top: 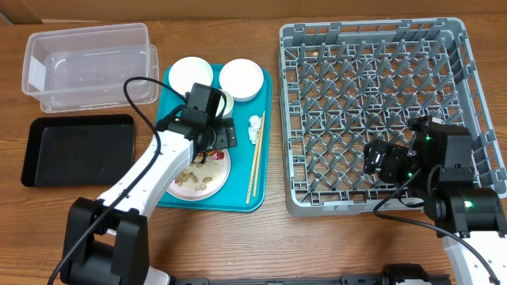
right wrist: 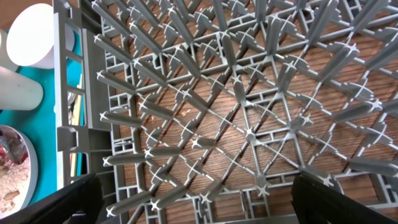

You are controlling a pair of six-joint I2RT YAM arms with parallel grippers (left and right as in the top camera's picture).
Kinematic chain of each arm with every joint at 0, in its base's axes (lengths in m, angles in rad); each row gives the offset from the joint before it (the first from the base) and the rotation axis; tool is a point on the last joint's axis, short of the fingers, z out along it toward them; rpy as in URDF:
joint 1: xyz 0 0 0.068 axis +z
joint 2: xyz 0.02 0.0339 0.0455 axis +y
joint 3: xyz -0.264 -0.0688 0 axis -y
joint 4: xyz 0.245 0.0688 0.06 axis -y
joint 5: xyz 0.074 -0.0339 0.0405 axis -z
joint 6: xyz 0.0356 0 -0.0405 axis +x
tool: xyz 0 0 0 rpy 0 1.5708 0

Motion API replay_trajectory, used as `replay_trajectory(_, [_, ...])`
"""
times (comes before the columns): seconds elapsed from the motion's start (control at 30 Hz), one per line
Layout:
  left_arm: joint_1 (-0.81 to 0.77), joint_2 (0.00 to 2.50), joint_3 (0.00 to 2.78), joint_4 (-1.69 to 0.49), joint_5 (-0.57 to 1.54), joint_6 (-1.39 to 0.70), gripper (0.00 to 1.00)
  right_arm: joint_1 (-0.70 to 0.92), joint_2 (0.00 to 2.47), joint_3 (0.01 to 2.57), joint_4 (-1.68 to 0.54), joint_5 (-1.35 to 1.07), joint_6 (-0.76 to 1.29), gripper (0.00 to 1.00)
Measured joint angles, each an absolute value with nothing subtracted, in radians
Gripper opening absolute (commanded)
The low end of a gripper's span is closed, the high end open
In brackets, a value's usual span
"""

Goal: Sort waste into correct bins and load items into the dishwasher
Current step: 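Reach the left gripper to the red snack wrapper and grasp it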

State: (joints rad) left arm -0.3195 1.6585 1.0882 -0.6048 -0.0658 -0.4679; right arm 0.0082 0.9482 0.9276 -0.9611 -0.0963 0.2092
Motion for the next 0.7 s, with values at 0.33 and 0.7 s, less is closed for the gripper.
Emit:
replay_trajectory(0.33, [-0.321,1.707,1.088,-0.605,-0.068,-0.473,0.68,0.008,0.948,0.928,-0.961,-0.097,0.209,1.0])
replay_trajectory(0.7, [-0.321,1.755,1.088,-0.601,-0.068,-0.476,0.2,0.008,0.948,0.928,-0.961,-0.096,0.21,1.0])
